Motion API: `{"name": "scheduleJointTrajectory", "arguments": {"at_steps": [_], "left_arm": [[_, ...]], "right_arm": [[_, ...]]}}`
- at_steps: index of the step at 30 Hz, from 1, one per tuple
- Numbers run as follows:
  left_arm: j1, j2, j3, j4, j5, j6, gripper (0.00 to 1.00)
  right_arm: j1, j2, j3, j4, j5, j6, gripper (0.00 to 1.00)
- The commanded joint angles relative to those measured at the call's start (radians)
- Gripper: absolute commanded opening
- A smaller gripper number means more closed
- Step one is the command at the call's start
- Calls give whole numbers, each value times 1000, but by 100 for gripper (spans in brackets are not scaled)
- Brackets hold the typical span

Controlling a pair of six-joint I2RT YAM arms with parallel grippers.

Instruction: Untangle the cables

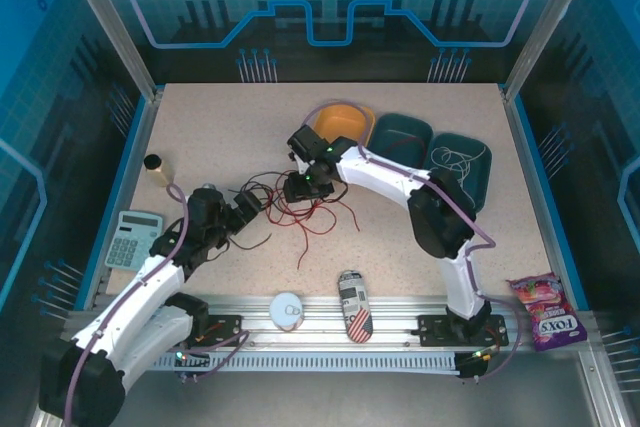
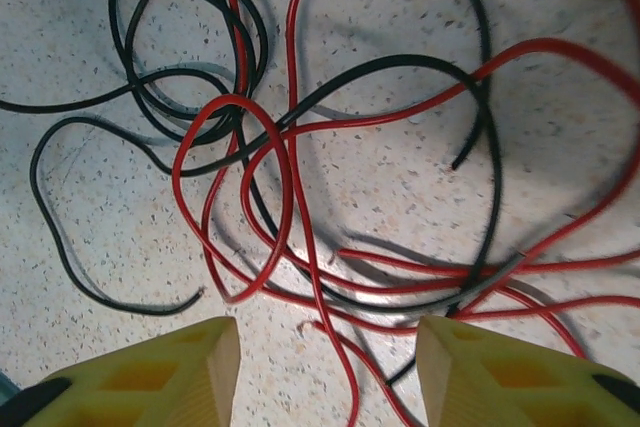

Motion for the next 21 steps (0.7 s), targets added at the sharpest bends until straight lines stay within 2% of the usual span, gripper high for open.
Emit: {"name": "scheduleJointTrajectory", "arguments": {"at_steps": [1,9,13,21], "left_arm": [[11,-19,-21,-20,0,-20,99],[15,-28,-25,-6,-1,-26,99],[15,-25,-31,-1,2,-28,99],[15,-23,-34,0,17,-27,99]], "right_arm": [[18,36,45,65,-67,40,48],[17,99,40,141,-122,93,38],[16,108,31,176,-125,103,23],[17,107,37,177,-132,97,5]]}}
